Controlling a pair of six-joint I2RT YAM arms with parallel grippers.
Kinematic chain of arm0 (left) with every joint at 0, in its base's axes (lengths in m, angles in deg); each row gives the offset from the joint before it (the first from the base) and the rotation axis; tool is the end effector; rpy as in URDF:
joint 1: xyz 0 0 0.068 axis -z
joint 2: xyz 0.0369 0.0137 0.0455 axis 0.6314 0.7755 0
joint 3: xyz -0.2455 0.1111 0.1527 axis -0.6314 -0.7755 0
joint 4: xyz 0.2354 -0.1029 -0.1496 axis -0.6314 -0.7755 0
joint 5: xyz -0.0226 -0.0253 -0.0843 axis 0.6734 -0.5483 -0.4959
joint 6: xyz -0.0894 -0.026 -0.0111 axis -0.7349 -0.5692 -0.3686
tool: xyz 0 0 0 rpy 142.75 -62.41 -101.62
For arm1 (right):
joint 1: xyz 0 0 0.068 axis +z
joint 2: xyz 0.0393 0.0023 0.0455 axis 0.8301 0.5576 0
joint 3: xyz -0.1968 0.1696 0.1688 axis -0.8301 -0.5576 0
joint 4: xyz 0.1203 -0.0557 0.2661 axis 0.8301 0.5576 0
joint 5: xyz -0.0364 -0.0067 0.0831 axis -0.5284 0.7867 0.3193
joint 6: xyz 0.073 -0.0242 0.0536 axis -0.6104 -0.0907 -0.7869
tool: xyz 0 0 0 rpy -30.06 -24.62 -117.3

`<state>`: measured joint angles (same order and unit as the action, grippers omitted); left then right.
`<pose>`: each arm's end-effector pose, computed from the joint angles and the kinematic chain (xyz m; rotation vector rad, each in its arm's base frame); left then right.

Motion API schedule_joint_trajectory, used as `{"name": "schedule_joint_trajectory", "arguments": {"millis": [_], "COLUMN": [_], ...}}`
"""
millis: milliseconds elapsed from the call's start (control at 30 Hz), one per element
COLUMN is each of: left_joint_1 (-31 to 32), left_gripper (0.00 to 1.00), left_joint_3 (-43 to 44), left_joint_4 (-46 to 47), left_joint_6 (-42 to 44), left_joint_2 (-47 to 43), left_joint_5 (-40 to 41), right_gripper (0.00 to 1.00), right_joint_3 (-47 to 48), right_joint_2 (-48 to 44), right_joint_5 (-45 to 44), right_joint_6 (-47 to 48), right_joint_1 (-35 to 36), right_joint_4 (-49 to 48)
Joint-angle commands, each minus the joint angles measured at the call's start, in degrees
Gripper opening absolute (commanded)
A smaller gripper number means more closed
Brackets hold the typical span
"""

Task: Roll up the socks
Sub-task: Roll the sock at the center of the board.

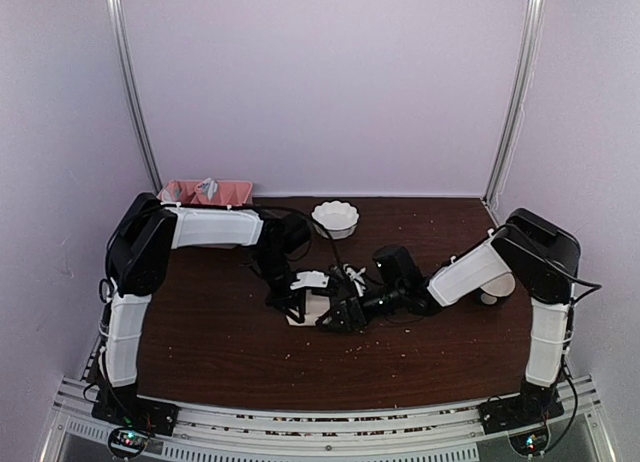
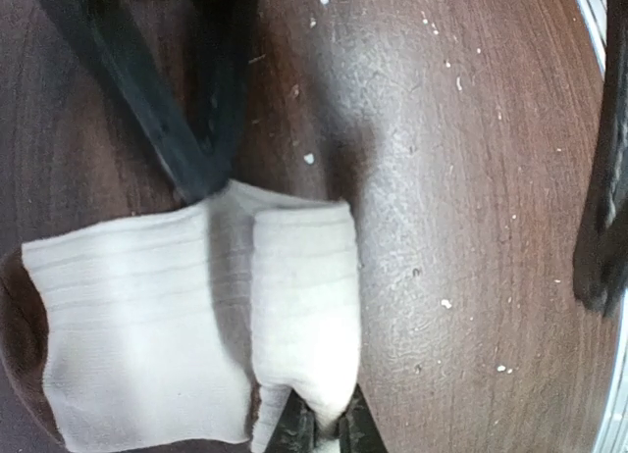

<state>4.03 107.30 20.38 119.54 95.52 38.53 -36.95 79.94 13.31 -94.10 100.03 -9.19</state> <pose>0.3216 -0.3533 0.1126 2.0938 2.1689 -0.7051 0.2700 0.3460 0.0903 -0.9799 2.1828 1.4935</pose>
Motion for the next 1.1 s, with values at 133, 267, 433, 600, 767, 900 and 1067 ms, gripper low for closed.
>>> {"name": "schedule_joint_trajectory", "arguments": {"millis": [133,267,433,600,767,900,1067], "left_joint_1": [-2.5,-3.8,-3.8,-3.8,-3.8,-3.8,-3.8], "left_gripper": [0.01,0.01,0.01,0.01,0.01,0.00,0.00], "left_joint_3": [3.4,5.6,8.8,13.9,17.3,18.4,17.9], "left_joint_4": [-10.3,-13.1,-17.5,-23.5,-29.4,-30.9,-30.6], "left_joint_6": [-3.2,-3.8,-3.4,-4.0,-4.9,-6.2,-9.6], "left_joint_2": [6.1,8.4,11.2,15.5,19.8,21.2,21.7], "left_joint_5": [-1.7,-4.0,-6.2,-6.2,-6.9,-7.5,-9.8], "right_gripper": [1.00,1.00,1.00,1.00,1.00,1.00,1.00], "right_joint_3": [-12.2,-20.1,-29.5,-29.8,-38.1,-33.9,-33.9], "right_joint_2": [-4.4,-11.4,-14.3,-2.8,-11.4,-21.1,-28.8], "right_joint_5": [-19.9,-30.9,-36.2,-16.1,-33.8,-49.8,-61.0], "right_joint_6": [2.6,1.3,-9.3,-14.9,8.4,17.0,10.2], "right_joint_1": [-0.1,-0.2,-1.6,-6.8,1.5,7.7,6.4], "right_joint_4": [0.0,-8.5,-25.2,-50.1,-50.1,-24.3,-19.9]}}
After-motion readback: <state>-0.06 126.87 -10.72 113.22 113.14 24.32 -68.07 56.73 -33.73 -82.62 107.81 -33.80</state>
